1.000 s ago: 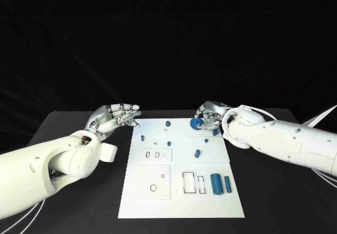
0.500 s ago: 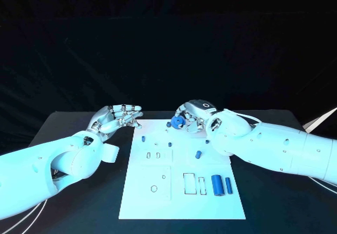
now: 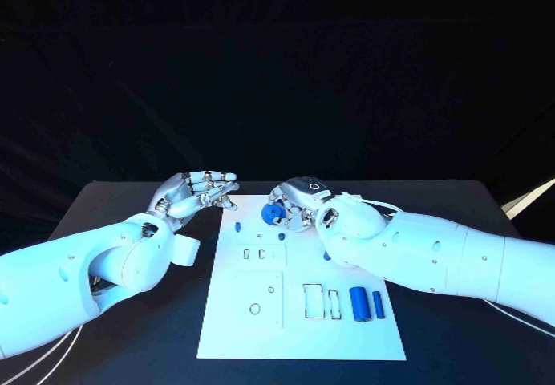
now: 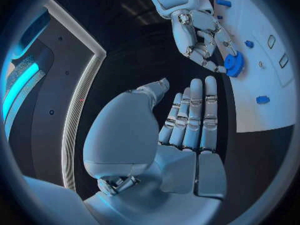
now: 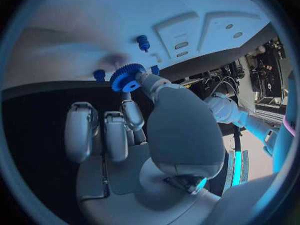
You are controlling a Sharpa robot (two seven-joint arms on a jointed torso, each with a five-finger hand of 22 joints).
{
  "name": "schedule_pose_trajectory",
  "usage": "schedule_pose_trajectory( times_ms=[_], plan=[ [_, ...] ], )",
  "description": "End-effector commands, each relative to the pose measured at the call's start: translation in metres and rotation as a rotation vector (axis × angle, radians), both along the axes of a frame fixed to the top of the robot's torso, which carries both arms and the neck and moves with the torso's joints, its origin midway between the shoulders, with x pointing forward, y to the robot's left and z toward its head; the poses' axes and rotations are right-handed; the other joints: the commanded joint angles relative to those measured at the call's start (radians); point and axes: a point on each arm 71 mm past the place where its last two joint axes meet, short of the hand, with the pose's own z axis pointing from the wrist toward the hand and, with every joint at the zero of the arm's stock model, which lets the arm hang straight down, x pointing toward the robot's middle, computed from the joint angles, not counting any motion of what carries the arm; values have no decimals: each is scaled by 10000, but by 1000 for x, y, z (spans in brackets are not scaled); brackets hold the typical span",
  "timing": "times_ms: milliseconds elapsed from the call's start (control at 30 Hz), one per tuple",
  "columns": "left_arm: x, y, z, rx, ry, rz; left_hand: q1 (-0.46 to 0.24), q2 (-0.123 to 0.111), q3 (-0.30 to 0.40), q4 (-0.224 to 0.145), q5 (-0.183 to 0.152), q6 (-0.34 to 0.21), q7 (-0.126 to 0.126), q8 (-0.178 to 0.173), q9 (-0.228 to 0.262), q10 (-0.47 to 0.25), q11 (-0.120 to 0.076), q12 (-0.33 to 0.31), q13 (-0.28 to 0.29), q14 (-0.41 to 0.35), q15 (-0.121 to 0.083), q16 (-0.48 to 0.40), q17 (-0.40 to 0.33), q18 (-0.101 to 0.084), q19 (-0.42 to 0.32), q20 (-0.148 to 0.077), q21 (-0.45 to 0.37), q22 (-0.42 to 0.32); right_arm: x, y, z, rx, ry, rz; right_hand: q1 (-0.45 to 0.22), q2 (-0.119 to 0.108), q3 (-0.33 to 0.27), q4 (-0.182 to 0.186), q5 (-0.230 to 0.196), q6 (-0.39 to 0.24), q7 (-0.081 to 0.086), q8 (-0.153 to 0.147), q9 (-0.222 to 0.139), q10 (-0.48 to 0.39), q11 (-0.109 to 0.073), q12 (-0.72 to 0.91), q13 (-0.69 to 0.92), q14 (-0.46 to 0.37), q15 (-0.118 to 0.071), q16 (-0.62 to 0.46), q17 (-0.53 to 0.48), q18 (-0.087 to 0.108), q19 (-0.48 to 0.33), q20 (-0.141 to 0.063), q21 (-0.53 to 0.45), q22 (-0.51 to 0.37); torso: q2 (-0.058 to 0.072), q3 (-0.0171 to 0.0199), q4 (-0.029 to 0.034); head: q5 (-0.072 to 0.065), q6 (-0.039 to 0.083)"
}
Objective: Assemble the parts on the task board
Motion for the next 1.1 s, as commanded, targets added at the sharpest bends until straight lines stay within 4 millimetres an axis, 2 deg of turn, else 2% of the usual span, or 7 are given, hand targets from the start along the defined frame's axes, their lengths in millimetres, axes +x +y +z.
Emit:
schedule_pose_trajectory(
  times_ms=[33, 200, 633, 1100],
  plan=[
    [0, -2, 1, -38, -24, -70, -188, 82, 238, -163, 49, -79, 209, -127, 168, -53, 33, -87, 178, -95, -6, 132, 124, 229, -171, -42, 213, 185, 2, 2, -5, -119, 80, -68, -312, 292, 854, -75, 129, 470, 24, 819, 770, 452, -72, 154, 154, 894, -20, 153, 1996, -252, 266, 9, 228, 1055, -4, 13, -19, 38, -22],
    [0, -2, 1, -33, -27, -54, -188, 82, 238, -163, 49, -79, 209, -127, 168, -53, 33, -87, 178, -95, -6, 132, 124, 229, -171, -42, 213, 185, 4, 4, -8, -152, 93, -179, -338, 283, 858, -81, 124, 457, 32, 811, 765, 450, -66, 151, 155, 895, -16, 154, 1998, -250, 263, 10, 220, 1049, -11, 15, -38, 58, -40],
    [0, -1, 1, -27, -23, -42, -188, 82, 238, -163, 49, -79, 209, -127, 168, -53, 33, -87, 178, -95, -6, 132, 124, 229, -171, -42, 213, 185, 9, 5, -10, -289, 53, -486, -373, 269, 866, -90, 124, 435, 44, 798, 757, 449, -56, 152, 161, 895, -9, 154, 1998, -252, 266, 14, 223, 1055, -12, 32, -36, 54, -11],
    [0, 0, 1, -20, -17, -31, -189, 86, 250, -186, 49, -86, 212, -129, 177, -65, 36, -81, 181, -117, -2, 157, 110, 232, -221, -34, 268, 225, 12, 4, -8, -154, -260, -763, -470, 211, 876, -122, 79, 375, 75, 761, 735, 392, -30, 81, 114, 894, 13, 154, 1998, -248, 256, 29, 204, 1046, -10, 31, -36, 50, 12]
  ],
)
